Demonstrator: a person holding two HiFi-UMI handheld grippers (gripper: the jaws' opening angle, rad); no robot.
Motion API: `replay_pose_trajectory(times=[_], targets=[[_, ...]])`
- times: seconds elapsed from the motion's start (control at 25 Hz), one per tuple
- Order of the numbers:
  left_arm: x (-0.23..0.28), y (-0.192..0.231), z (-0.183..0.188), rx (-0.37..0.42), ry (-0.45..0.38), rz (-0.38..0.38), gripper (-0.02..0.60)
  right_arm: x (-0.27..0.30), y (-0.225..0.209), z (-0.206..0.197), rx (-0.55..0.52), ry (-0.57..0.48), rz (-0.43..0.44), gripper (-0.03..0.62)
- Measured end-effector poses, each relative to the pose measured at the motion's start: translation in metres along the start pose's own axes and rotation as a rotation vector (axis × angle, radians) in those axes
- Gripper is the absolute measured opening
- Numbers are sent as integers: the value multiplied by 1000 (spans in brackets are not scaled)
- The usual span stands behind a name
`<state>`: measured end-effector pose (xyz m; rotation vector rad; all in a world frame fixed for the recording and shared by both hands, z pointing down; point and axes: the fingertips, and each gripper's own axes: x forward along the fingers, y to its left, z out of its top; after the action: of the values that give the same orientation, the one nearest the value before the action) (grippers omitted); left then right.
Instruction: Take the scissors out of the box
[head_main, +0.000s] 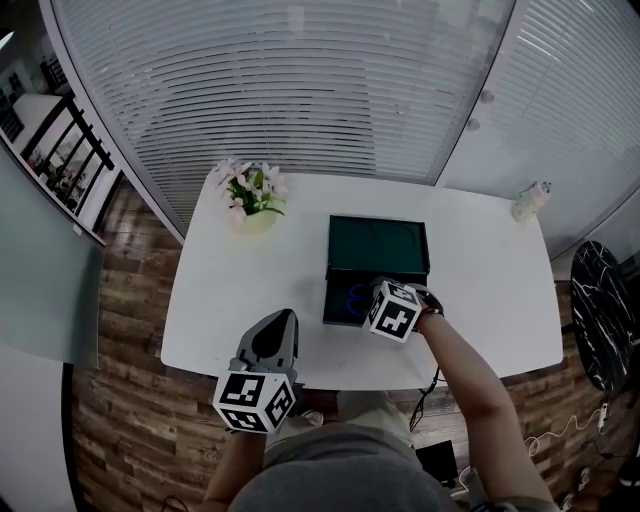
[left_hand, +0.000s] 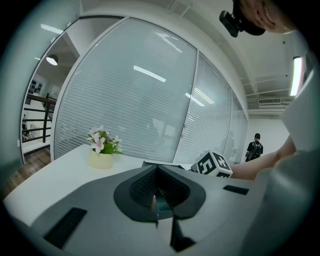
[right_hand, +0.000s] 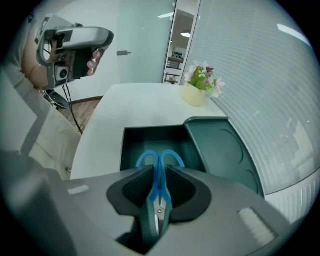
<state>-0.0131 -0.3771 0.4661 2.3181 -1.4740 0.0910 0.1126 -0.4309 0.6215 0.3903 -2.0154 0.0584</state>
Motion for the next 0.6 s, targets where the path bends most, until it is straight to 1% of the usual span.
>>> replay_pose_trajectory(times=[0.32, 0.6], targets=[[-17, -5, 1, 21, 5, -60, 6, -34, -3, 19, 66, -124, -183, 92], [-34, -10, 4, 58, 6, -114, 6, -59, 2, 29, 136, -201, -318, 92]])
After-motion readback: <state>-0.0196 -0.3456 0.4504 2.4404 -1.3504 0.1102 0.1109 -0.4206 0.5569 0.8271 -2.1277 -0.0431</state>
